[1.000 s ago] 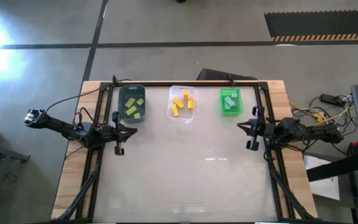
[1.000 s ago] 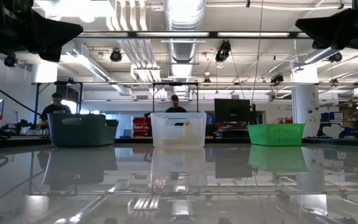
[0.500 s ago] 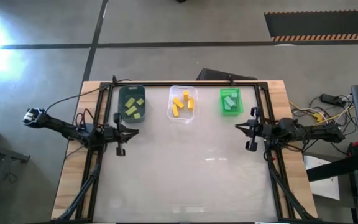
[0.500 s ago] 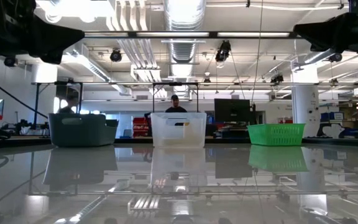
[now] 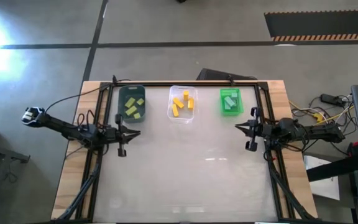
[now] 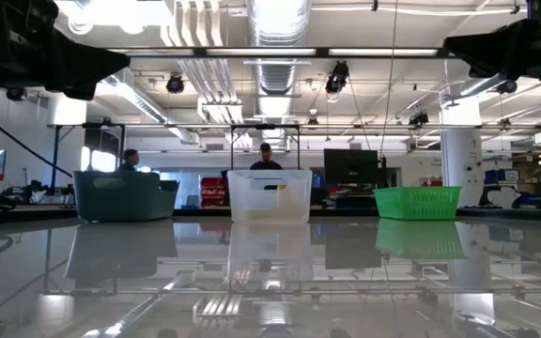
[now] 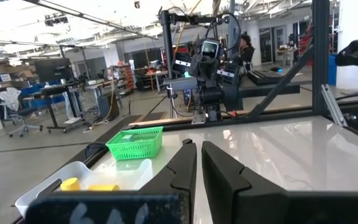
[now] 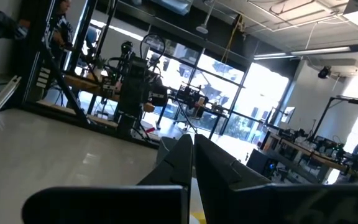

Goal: Sort & place blocks by color
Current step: Return to Home Position

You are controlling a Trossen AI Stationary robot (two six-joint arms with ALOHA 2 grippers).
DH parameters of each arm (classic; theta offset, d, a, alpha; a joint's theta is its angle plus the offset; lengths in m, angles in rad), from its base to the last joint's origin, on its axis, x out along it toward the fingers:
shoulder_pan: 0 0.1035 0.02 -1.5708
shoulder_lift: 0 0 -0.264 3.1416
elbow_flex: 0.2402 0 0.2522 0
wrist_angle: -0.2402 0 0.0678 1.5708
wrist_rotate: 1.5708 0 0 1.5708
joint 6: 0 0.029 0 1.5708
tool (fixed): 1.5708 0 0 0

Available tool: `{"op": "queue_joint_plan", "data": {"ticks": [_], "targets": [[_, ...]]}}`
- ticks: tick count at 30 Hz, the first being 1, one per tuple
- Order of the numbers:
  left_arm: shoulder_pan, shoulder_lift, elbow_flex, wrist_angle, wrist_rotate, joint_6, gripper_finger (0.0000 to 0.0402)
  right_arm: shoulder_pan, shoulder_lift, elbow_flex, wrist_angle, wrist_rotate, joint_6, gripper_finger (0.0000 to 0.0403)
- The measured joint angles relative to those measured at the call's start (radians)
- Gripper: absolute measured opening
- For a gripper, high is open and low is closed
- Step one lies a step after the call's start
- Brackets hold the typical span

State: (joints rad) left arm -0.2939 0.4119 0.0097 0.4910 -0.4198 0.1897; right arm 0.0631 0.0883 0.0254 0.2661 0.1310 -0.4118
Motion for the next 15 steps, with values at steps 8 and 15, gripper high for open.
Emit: {"op": "queue_joint_plan", "data": {"ticks": [8,15], "targets": [[0.0,0.024,0.0,0.001,0.0,0.0,0.001,0.0,0.0,0.0,0.0,0.0,0.0,0.0009],[0.0,0.048,0.0,0.001,0.0,0.0,0.001,0.0,0.0,0.0,0.0,0.0,0.0,0.0009]]}}
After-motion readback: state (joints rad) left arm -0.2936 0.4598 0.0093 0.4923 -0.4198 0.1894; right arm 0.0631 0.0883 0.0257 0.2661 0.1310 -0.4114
